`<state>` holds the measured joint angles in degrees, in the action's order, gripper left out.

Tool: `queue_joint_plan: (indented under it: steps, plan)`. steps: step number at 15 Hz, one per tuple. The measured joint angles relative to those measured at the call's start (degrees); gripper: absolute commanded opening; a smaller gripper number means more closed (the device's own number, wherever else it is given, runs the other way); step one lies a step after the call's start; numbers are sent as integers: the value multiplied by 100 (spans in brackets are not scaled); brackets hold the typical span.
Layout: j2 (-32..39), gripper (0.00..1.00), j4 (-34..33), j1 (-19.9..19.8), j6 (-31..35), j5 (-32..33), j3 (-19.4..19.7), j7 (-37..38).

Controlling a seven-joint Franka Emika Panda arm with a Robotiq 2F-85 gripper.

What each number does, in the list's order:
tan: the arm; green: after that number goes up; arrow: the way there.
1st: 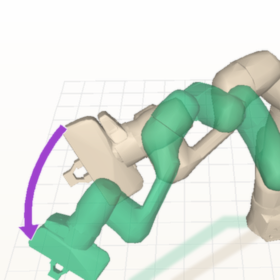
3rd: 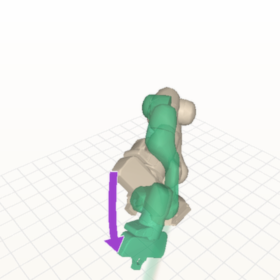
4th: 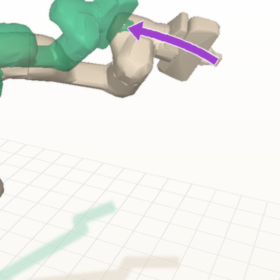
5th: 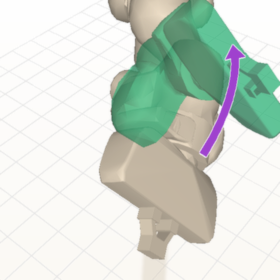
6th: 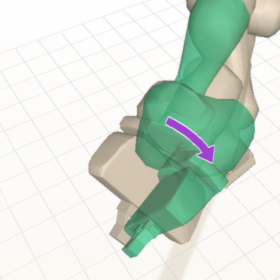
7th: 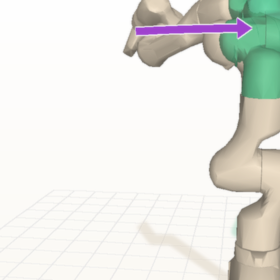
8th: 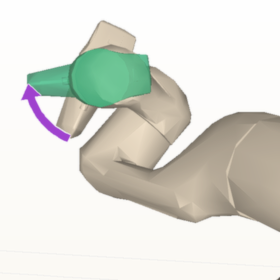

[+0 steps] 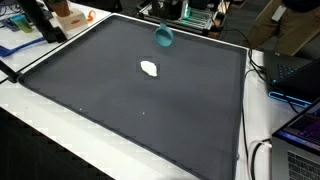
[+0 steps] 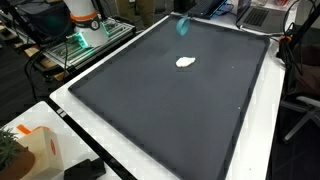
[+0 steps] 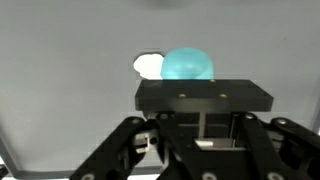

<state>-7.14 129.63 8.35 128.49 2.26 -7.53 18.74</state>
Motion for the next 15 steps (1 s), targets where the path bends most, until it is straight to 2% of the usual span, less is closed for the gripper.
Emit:
queue_joint_plan:
  steps: [4, 5, 8, 9, 12, 14, 15]
  plan:
    - [-928, 22, 955, 330, 47, -589, -332, -348]
    - [-1233, 47, 1232, 399, 135, -733, -390, -333]
    - [-1452, 47, 1341, 411, 151, -755, -442, -332]
    - [-1377, 22, 1302, 386, 151, -754, -439, -333]
    - [-1242, 22, 1258, 356, 132, -754, -441, -330]
    - [-1285, 22, 1187, 366, -193, -821, -446, -281]
    - [-1338, 72, 1126, 387, -441, -939, -448, -249]
